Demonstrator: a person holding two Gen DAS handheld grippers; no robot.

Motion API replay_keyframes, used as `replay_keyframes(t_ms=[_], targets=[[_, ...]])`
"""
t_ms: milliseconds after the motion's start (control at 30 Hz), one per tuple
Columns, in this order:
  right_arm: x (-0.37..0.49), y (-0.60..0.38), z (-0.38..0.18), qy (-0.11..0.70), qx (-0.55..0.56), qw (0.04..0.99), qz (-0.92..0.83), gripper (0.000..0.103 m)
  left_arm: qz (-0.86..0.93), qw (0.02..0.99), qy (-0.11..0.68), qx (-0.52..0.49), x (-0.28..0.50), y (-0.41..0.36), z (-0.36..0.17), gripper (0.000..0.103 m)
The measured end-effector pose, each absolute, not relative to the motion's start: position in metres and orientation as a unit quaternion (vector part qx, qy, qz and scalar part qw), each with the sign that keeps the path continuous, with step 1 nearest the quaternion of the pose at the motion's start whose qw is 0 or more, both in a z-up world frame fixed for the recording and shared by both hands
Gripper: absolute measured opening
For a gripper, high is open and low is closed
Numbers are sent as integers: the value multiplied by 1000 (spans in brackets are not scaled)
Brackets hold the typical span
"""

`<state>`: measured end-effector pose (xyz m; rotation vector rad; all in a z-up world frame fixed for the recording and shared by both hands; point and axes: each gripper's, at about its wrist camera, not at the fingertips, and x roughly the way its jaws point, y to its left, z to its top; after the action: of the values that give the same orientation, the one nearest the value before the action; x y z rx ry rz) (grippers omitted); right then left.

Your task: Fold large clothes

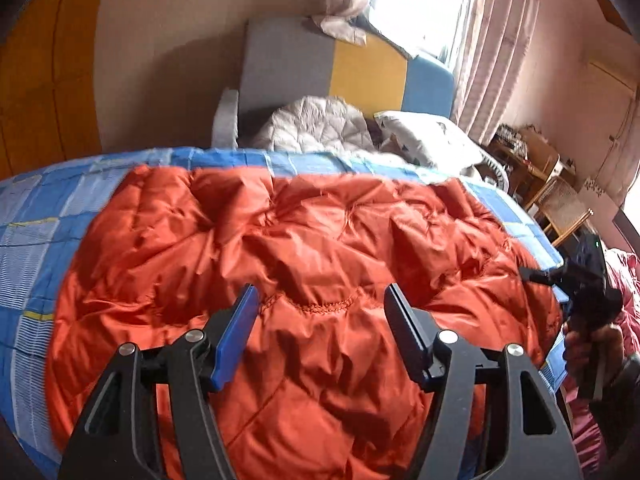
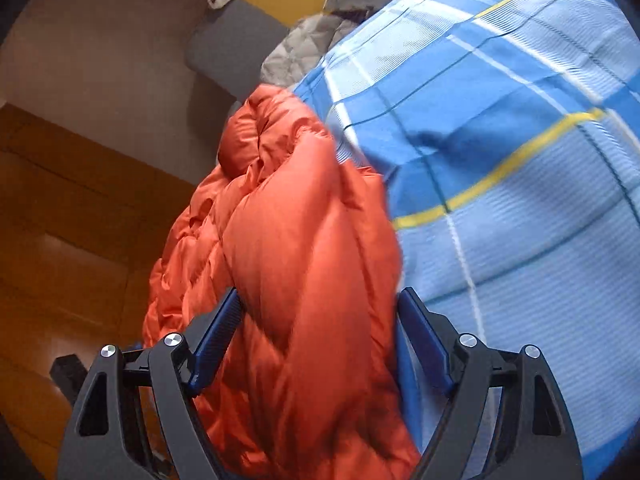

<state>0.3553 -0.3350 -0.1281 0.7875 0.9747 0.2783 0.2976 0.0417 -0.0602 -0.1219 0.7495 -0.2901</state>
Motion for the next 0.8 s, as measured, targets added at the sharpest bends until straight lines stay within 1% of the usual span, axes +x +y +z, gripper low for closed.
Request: replay_keyframes(t_ms=[67, 100, 167, 267, 333, 433, 467, 500, 567, 633, 700, 733, 767, 800], targets=[[365, -333, -129, 461, 363, 798, 138, 80, -136, 914, 378, -54, 304, 41, -69, 62], [369, -330, -130, 466, 360, 795, 146, 77, -137, 911, 386, -54, 307, 40, -74, 61], [373, -322, -127, 477, 344, 792, 164, 76, -134, 909, 392, -48, 309, 38, -81, 61], [376, -313, -125, 486, 333, 786, 189, 77, -136, 908, 395, -41, 309, 38, -86, 62], [378, -314, -131, 489, 350, 773, 200, 79, -138, 905, 399, -46, 311, 39, -89, 62], [381, -321, -139, 490, 372, 757, 219, 80, -140, 904, 400, -56, 312, 43, -90, 61], [382, -321, -138, 493, 373, 754, 222, 79, -138, 904, 398, -64, 312, 45, -88, 60], [382, -320, -136, 496, 370, 753, 223, 72, -137, 905, 395, -81, 312, 49, -86, 60], [380, -317, -132, 494, 371, 753, 225, 67, -120, 906, 393, -97, 316, 56, -84, 60], [378, -315, -130, 491, 376, 753, 223, 67, -100, 908, 392, -105, 320, 61, -85, 55], [377, -311, -132, 498, 364, 756, 219, 74, -85, 907, 397, -112, 326, 64, -87, 55], [378, -309, -136, 502, 366, 752, 218, 74, -81, 906, 400, -110, 328, 63, -89, 55], [380, -311, -138, 503, 369, 751, 216, 72, -77, 907, 402, -101, 329, 61, -92, 55], [380, -312, -137, 502, 369, 754, 209, 61, -74, 908, 403, -91, 330, 58, -93, 55]])
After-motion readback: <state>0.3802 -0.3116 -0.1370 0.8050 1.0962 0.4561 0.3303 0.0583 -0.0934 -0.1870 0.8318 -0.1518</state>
